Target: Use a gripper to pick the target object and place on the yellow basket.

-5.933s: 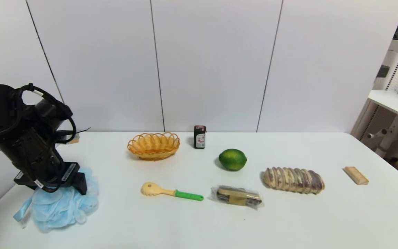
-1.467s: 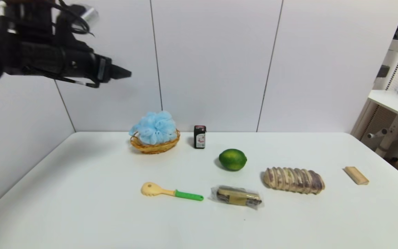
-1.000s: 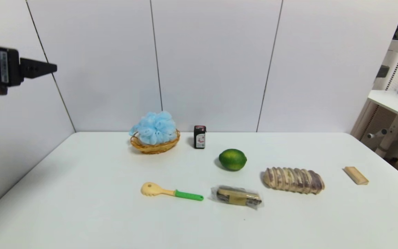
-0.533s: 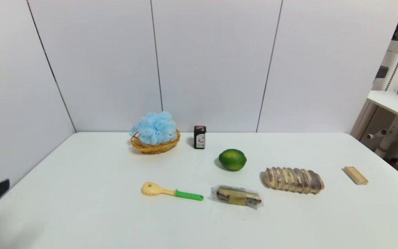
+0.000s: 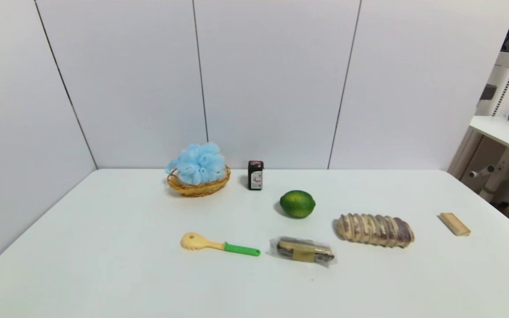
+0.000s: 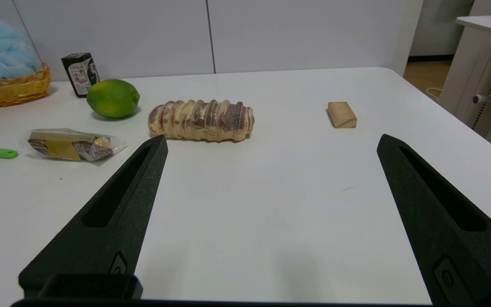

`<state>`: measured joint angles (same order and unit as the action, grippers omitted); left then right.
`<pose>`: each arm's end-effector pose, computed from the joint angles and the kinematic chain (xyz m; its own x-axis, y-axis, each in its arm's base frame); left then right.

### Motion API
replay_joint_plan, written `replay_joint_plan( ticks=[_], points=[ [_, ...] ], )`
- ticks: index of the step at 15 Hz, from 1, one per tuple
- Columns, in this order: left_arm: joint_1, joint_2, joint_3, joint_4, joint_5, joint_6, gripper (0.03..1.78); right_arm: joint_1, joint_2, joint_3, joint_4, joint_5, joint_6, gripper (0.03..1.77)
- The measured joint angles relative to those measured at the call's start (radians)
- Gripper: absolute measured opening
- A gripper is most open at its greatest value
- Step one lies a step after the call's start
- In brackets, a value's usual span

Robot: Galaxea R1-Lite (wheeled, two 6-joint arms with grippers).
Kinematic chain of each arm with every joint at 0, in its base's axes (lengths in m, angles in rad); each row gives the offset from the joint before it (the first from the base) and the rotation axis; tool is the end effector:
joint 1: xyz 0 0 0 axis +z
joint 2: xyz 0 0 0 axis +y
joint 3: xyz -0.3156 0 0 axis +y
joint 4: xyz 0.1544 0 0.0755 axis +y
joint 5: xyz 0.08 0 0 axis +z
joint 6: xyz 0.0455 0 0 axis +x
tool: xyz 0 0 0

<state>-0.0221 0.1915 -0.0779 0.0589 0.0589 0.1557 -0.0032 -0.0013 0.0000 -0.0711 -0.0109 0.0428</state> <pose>-0.0242 0.0032 0.0961 0.9845 0.0371 -0.1713 -0.0089 0.9866 0.1628 -0.0361 -0.0004 0.0844 0.9973 -0.0141 0.0723 0.0110 0.9990 0.0435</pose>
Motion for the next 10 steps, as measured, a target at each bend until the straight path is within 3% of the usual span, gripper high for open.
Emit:
replay_joint_plan(
  ticks=[4,6,8,10],
  points=[
    [0.006,-0.138,0.041,-0.036,-0.01,0.002,1.69,0.0,0.0,0.0,0.0,0.0,0.0,1.7],
    [0.006,-0.171,0.061,-0.072,-0.049,-0.013,1.69,0.0,0.0,0.0,0.0,0.0,0.0,1.7],
    [0.007,-0.186,0.074,-0.08,-0.082,-0.071,1.69,0.0,0.0,0.0,0.0,0.0,0.0,1.7],
    [0.007,-0.191,0.077,-0.08,-0.076,-0.124,1.69,0.0,0.0,0.0,0.0,0.0,0.0,1.7]
  ],
)
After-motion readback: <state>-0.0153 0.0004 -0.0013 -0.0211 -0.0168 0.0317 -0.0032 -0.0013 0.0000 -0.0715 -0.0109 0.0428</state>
